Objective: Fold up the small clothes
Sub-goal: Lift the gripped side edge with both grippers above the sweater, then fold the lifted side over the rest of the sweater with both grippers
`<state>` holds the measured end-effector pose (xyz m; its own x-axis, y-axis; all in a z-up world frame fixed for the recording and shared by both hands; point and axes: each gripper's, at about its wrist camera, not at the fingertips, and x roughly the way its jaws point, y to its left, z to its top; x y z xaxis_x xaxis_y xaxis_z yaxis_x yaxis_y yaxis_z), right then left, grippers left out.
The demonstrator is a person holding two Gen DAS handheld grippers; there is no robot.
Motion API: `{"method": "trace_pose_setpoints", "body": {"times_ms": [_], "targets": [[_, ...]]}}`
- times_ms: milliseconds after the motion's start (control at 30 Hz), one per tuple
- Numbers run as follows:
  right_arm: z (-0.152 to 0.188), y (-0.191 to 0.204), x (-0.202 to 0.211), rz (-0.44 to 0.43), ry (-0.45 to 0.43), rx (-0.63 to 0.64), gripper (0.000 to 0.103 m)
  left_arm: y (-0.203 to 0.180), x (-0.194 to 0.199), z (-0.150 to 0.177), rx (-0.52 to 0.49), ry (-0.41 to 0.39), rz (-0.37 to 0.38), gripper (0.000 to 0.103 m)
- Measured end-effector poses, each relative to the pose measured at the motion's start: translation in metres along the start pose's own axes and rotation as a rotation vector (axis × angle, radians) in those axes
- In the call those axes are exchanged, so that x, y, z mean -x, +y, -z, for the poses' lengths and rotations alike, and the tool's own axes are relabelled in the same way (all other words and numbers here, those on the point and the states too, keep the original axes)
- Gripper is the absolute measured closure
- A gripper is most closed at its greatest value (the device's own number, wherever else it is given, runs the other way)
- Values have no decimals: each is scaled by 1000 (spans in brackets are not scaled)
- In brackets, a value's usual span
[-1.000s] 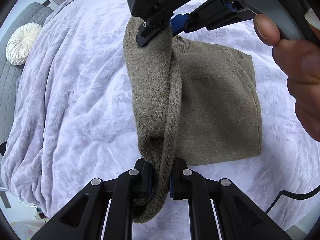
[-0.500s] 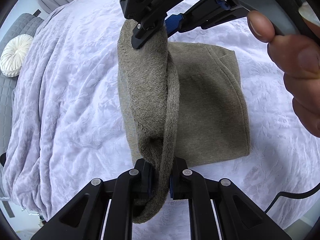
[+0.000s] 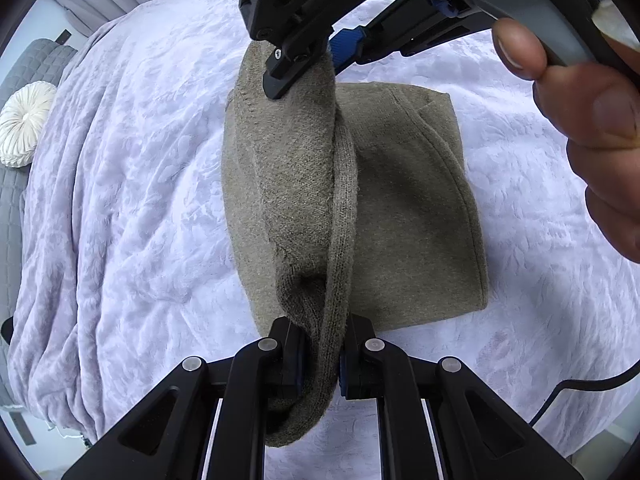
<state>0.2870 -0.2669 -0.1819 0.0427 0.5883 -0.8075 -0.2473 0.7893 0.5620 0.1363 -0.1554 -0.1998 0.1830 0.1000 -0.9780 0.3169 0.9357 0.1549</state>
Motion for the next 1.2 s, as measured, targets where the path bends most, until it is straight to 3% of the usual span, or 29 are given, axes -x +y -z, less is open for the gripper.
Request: {"method": "trace_pose_setpoints", "body": {"times_ms": [767, 1200], "targets": [[17, -54, 10, 5, 12, -2, 86, -53, -15, -8, -128, 32, -19, 90], [24, -67, 14, 3, 6, 5, 86, -61, -21, -10, -152, 42, 6, 90]]}}
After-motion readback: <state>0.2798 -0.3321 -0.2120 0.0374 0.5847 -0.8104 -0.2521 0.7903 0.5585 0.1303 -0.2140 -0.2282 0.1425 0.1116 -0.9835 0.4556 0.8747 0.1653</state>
